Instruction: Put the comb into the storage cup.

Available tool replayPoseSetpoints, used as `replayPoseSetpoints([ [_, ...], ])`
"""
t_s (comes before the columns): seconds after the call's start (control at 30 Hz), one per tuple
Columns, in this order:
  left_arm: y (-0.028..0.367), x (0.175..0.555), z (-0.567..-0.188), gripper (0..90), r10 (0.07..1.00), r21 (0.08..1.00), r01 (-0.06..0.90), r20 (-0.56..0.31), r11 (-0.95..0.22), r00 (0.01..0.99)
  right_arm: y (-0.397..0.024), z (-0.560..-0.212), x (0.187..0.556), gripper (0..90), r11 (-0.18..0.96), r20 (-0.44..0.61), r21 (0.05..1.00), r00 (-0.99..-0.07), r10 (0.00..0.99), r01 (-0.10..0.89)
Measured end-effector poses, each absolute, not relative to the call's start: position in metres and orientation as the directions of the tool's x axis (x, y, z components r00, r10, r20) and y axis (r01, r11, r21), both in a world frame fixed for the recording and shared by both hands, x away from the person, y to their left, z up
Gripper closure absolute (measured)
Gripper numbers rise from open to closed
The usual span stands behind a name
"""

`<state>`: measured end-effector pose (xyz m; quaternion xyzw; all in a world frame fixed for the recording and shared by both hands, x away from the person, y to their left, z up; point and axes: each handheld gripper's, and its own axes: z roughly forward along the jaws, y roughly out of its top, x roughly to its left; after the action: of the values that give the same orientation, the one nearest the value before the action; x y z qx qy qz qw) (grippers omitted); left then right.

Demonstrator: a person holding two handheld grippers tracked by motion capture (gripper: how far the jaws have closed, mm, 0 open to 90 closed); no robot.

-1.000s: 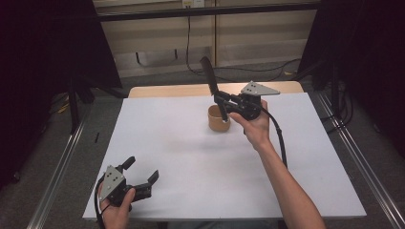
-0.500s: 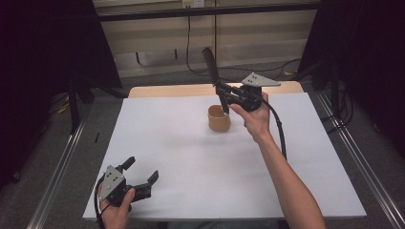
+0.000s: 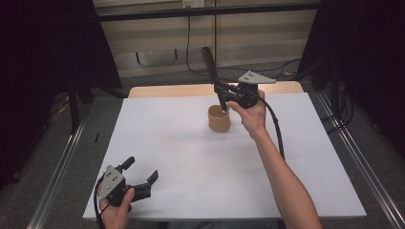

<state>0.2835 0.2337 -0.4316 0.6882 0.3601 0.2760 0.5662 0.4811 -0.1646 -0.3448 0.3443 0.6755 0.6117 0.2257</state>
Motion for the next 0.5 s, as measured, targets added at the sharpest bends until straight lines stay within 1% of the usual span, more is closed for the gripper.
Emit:
replayPoseSetpoints([
  [0.5,0.233,0.283,-0.431,4.5,0.804,0.978,0.183,-0.025,-0.104,0.594,-0.164,-0.359,0.495,72.9,0.029,0.112,0.979,-0.648,0.754,0.203],
])
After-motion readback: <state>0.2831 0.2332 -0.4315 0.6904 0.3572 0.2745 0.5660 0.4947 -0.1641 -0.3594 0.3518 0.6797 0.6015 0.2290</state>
